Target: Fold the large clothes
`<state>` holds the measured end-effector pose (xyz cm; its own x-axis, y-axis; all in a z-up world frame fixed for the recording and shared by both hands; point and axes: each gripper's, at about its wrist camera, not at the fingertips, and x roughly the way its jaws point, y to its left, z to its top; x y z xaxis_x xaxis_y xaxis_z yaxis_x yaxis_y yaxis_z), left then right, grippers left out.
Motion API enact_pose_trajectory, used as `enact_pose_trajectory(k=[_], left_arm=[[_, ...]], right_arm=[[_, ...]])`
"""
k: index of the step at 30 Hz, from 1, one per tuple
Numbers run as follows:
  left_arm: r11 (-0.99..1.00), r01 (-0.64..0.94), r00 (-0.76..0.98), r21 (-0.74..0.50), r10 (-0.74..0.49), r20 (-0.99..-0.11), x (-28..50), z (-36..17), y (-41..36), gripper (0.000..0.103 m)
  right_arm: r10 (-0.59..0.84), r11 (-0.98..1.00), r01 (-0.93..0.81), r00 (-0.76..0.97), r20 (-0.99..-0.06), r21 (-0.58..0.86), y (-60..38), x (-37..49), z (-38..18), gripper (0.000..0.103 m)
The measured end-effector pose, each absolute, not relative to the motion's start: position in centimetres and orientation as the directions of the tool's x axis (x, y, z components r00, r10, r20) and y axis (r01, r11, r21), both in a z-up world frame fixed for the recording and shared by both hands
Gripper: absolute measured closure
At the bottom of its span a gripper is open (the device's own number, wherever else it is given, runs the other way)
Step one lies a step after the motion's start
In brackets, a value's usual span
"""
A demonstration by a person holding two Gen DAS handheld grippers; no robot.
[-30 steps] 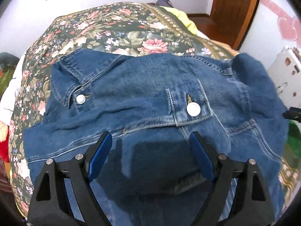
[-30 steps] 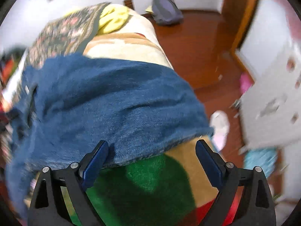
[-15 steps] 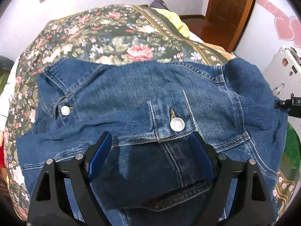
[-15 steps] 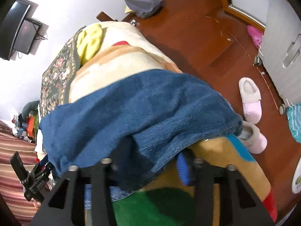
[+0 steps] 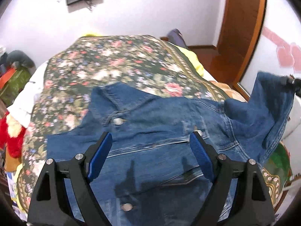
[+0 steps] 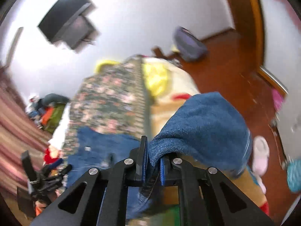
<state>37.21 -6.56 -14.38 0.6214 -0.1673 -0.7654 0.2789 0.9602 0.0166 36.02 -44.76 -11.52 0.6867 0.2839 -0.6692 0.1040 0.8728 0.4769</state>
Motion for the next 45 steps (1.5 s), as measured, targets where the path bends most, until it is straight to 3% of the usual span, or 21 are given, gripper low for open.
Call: enact_pose_trajectory(k=[9, 18, 28, 38, 45], left_arm=[[0.985, 0.171, 0.673, 0.021, -0.101, -0.733, 34.2, -12.9, 0.9, 0.019], [0.999, 0.052, 0.652, -0.002, -0.035, -0.757, 31.1, -15.0, 8.4, 0.019], [0.999, 0.019, 0.571, -0.047, -0.049, -0.820, 30.2, -19.1, 10.5, 0.019], [0.991, 0.137, 0.600, 0.004, -0.080, -0.796, 31.1, -16.9, 5.3, 0.019], [0.962, 0.268, 0.612, 0.051, -0.129, -0.780, 34.1, -14.7, -1.5, 0.019]], right_arm=[[0.470, 0.861, -0.198, 0.660, -0.586, 0.468, -29.6, 39.9, -6.2, 0.095], [0.523, 0.852, -0.289, 0.418, -0.743, 0.437, -14.9, 42.9, -14.4, 0.094], [0.399, 0.896, -0.251, 0.090, -0.912, 0.367, -12.7, 42.7, -25.0, 0.094], [0.429, 0.864, -0.339, 0.110, -0.897, 0.372, -15.8, 40.1, -19.7, 0.094], [0.363, 0.908, -0.329, 0.314, -0.877, 0.259, -22.1, 38.0, -15.4, 0.094]])
